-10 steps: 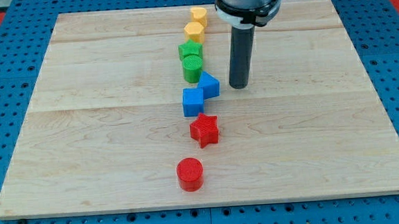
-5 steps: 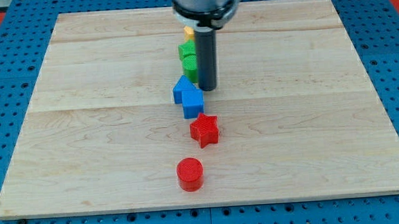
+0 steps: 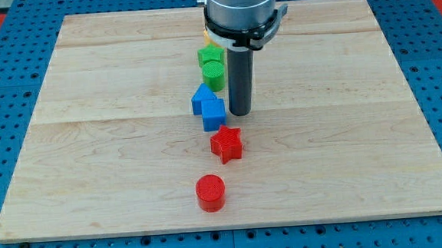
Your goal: Adjust the blue blocks and red star vertically above red circle
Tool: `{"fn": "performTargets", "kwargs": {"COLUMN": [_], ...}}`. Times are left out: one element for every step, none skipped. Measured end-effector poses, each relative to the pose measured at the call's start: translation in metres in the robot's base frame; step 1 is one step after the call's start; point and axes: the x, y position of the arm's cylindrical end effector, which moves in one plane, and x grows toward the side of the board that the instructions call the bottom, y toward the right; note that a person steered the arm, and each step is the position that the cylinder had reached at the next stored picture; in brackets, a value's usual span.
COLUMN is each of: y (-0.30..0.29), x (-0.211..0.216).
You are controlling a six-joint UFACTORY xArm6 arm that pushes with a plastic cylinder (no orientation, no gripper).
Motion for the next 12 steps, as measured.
{"fn": "performTargets", "kwargs": {"y": [-0.001, -0.012, -0.014, 0.017, 0.023, 0.026, 0.026, 0.033, 0.021, 0.02, 0.013, -0.004], "x": [0.0, 0.0, 0.0, 0.01, 0.031, 0.039, 0.046, 0.052, 0.052, 0.055, 0.055, 0.055]}}
